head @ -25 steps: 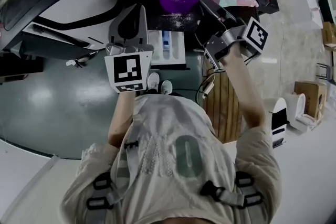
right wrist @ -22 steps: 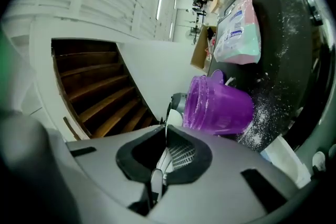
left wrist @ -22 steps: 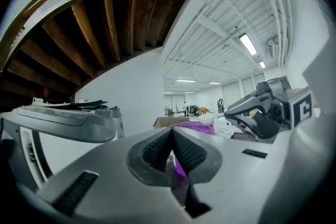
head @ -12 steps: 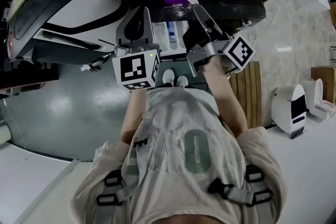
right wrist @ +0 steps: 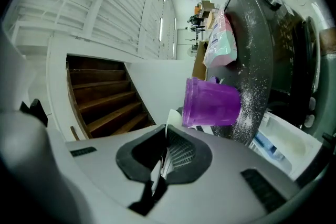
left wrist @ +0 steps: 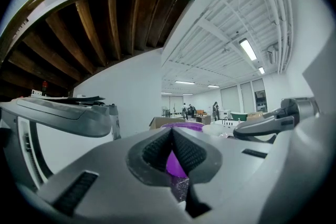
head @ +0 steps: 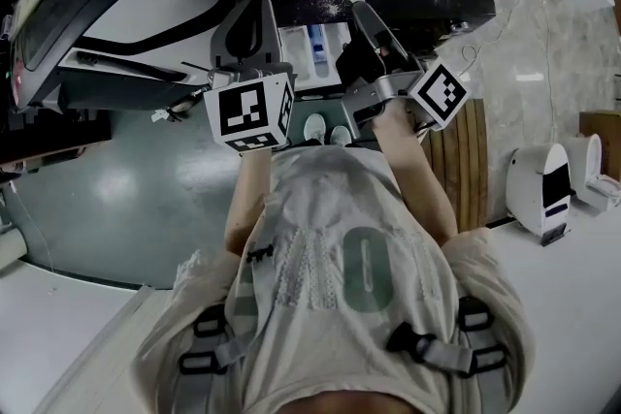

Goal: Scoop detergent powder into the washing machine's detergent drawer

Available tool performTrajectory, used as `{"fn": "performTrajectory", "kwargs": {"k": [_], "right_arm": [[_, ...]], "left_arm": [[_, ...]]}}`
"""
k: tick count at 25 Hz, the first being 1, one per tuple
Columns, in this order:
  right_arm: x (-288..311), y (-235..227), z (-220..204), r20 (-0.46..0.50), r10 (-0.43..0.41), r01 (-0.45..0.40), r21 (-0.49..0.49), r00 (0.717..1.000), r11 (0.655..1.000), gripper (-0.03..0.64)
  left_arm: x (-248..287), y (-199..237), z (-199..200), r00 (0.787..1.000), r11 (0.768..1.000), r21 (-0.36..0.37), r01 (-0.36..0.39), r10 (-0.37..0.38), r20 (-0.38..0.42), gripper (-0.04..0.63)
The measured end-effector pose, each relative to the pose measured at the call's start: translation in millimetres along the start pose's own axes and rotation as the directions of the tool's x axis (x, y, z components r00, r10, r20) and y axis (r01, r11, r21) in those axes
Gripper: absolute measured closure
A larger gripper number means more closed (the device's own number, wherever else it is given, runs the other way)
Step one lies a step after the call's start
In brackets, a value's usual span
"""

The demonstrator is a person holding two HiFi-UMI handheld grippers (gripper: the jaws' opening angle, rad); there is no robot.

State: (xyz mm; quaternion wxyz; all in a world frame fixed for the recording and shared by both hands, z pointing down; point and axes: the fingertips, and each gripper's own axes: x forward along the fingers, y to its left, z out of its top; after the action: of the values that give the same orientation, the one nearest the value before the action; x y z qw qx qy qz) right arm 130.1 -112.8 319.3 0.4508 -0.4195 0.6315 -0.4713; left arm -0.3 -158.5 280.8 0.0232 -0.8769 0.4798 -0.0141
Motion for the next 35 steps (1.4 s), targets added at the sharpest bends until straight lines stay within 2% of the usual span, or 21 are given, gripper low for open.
{"fn": "performTrajectory", "kwargs": {"k": [10,16,22,27,35], "right_arm": [[-12.6,-23.3,-7.4,-0.034,-0.041,0.041,0.017,0.999,0.999,0.606],[-18.3,-35.7,-26.3,-0.092,-0.055,0.050,-0.049,0.994,0.998,0.606],[-21.1,-49.2,-47.2,-0.134,-0.045,0.048,0.016,0.990,0.999,0.606],[-17.1,-65.0,-74.2,-0.218,-0.063,0.083,0.085,0.974,0.993,0.606],[-11.6,-81.9,-105.7,-0.315,-0.086,0.124,0.101,0.945,0.987,0.606]], "left_arm": [[-5.5,21.2,-19.7,0.998,0.999,-0.011,-0.047,0.047,-0.038,0.575],[-12.2,22.8,-33.6,0.997,0.999,-0.013,-0.047,0.046,-0.062,0.575],[-20.5,28.1,-45.0,0.994,0.998,-0.016,-0.066,0.064,-0.088,0.575],[-29.0,39.7,-51.8,0.989,0.994,-0.019,-0.105,0.102,-0.106,0.575],[-40.9,60.9,-63.4,0.979,0.986,-0.027,-0.162,0.157,-0.126,0.575]]}}
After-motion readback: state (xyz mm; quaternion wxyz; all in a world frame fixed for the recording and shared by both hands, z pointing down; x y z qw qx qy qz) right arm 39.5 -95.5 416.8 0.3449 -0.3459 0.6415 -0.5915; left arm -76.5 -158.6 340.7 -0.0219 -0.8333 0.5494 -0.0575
